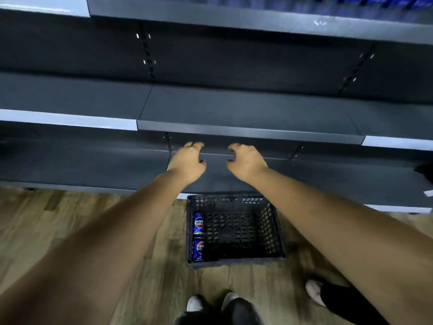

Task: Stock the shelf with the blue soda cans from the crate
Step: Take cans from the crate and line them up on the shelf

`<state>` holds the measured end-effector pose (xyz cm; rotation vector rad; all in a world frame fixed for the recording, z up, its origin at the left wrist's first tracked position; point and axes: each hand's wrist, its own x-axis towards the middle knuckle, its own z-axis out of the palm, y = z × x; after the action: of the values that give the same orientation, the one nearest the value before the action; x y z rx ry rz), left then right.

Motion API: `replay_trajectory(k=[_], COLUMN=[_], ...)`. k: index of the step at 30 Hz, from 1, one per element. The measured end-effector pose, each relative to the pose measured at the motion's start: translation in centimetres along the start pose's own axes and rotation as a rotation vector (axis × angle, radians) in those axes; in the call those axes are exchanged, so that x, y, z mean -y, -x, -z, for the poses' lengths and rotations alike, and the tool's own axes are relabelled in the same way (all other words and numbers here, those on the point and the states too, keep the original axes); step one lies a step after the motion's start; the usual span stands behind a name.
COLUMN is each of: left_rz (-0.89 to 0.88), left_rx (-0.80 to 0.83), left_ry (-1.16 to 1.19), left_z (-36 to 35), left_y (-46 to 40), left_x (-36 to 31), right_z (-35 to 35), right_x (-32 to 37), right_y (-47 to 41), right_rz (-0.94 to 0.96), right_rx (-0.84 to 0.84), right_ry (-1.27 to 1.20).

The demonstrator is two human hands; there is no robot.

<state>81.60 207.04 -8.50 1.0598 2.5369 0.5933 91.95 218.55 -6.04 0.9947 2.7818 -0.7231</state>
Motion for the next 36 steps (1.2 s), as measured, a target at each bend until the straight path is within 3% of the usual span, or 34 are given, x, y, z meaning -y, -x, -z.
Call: replay_trajectory(k=[8, 18, 29, 36], left_rz=[0.105, 0.299, 0.656, 0.76], left_rx=[0.081, 0.157, 0.139, 0.253], left_ry=[0.024, 0.104, 0.504, 0.527], left_z=[-4.7, -16.7, -32.3, -42.2], left_y=[-0.4, -0.9, -2.5, -4.7], left_x=[1.3, 5.8, 14.7, 20.0], right_z=[-4.2, -14.3, -30.5, -41.2], right_x=[-3.7, -12.4, -20.6, -24.0], right_y=[-1.4, -3.7, -7.4, -9.9], right_rz=[-0.036, -0.173, -0.307, -0.306], right_rx=[0.097, 0.212, 0.279, 0.349], right_ry=[-0.04, -0.235, -0.34, -0.341])
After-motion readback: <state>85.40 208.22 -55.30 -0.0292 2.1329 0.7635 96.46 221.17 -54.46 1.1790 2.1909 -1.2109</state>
